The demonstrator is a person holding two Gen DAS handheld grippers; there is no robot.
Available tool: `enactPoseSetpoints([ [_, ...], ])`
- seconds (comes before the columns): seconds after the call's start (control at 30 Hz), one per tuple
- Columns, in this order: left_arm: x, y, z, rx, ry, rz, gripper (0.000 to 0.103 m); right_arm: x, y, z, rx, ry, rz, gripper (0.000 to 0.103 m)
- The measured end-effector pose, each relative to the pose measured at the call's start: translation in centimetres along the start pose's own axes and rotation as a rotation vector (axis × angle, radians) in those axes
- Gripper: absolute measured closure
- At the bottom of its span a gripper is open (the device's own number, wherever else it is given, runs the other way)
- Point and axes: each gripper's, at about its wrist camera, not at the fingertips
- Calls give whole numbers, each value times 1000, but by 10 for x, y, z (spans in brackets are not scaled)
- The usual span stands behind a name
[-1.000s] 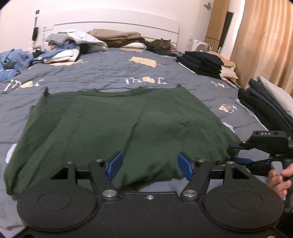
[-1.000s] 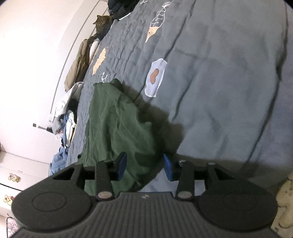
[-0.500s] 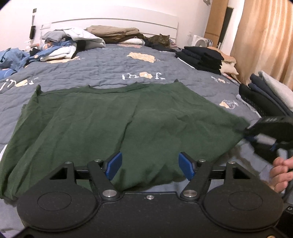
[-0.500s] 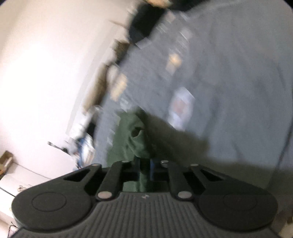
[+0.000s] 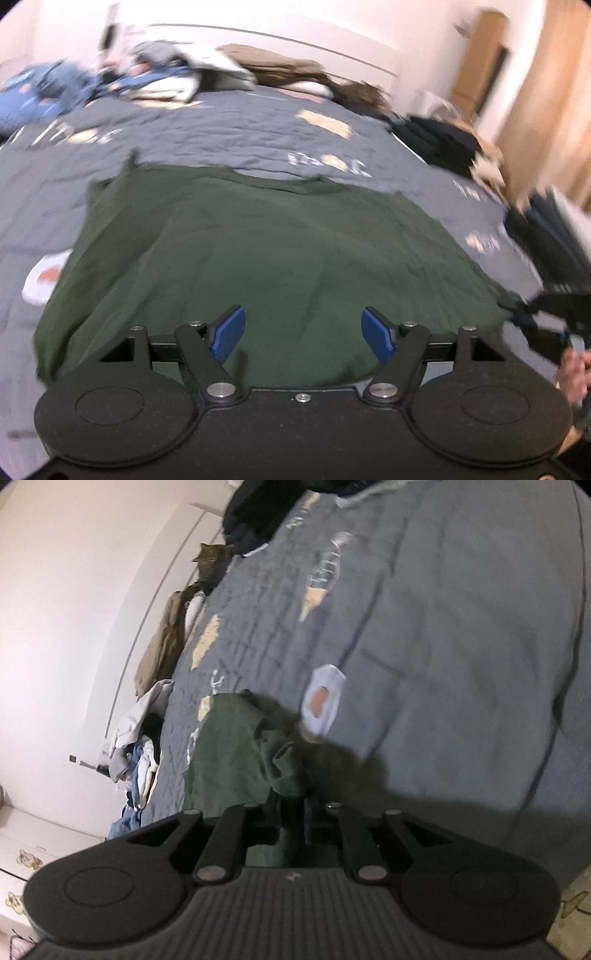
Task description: Fold clothes
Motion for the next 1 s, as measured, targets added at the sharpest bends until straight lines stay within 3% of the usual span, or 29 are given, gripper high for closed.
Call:
enactPoseSetpoints([
  [0.17,-10,22,46,-91,156,-78,34,4,27,18,9,37,-50,81],
  [0.33,-24,48,94,-181,248,-137,32,10,29,53,-54,169,-76,67],
  [0.5,-28,67,136,-230,334,-170,31,50,-9,76,-148,252,113,63],
  [0.7,-23,69,145,-264,218,-115,33,104,-32,114,-192,450,249,60],
  [0.8,-6,68,155,-224,316,-76,33,127,-38,129,-218,507,299,58],
  [0.9,19,64,175,-61,576,-55,33,149,-44,139,-250,504,364,56],
  [1.0,37,60,182,27,720,-60,33,170,-53,146,-286,458,449,56],
])
Point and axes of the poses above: each gripper's, at about its wrist camera, not at the fingertips, and y roughly against the way its jaws point, z to its left, x to its underside, and after that the axes turned 1 degree about y, right-handed
